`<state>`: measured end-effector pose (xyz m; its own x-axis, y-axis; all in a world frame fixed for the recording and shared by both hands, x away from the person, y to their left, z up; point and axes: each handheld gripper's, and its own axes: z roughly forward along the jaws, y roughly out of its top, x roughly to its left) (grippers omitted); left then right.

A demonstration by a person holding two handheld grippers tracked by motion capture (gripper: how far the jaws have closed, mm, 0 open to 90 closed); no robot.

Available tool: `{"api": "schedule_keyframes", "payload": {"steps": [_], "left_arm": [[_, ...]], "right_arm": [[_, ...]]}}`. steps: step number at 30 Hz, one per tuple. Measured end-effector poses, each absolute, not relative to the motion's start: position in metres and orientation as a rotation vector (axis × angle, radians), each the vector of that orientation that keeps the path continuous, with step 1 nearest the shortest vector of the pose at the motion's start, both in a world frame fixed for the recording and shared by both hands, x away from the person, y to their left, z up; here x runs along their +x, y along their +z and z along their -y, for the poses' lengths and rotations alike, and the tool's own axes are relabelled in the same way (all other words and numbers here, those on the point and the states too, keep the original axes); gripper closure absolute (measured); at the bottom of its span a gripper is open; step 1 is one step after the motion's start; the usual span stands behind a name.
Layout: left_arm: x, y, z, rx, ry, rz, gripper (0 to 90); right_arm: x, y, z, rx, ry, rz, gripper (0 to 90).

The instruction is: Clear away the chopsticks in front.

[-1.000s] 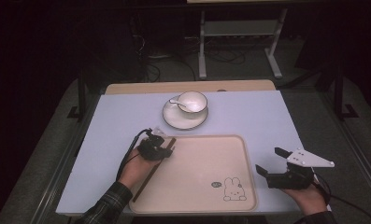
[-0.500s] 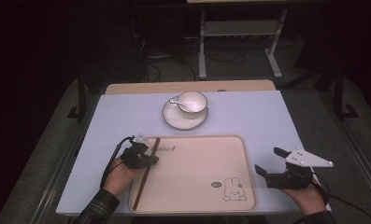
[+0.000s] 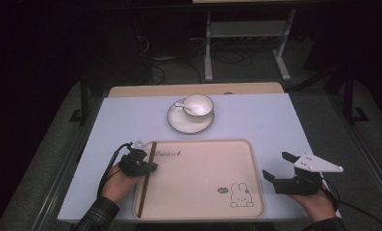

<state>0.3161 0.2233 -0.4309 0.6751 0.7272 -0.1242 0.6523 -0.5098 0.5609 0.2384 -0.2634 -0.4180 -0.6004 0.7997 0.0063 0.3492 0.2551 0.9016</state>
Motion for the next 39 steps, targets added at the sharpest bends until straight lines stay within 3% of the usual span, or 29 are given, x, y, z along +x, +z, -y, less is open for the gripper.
{"api": "schedule_keyframes", "payload": {"steps": [8,15,24,32,39], "left_arm": [[0.318,-0.431,-0.224,2.295,0.165,-1.055,85.5],[0.314,-0.419,-0.227,2.243,0.192,-1.006,75.9],[0.285,-0.399,-0.261,2.115,0.243,-0.927,46.8],[0.262,-0.389,-0.287,1.990,0.363,-0.879,22.2],[0.255,-0.391,-0.302,1.949,0.394,-0.883,16.1]], "right_arm": [[0.238,-0.418,0.263,1.041,1.313,-2.074,6.1],[0.238,-0.418,0.262,1.039,1.314,-2.077,6.1],[0.239,-0.419,0.262,1.036,1.315,-2.087,6.1],[0.242,-0.418,0.258,1.022,1.314,-2.099,6.1],[0.244,-0.418,0.257,1.013,1.317,-2.105,6.1]]}}
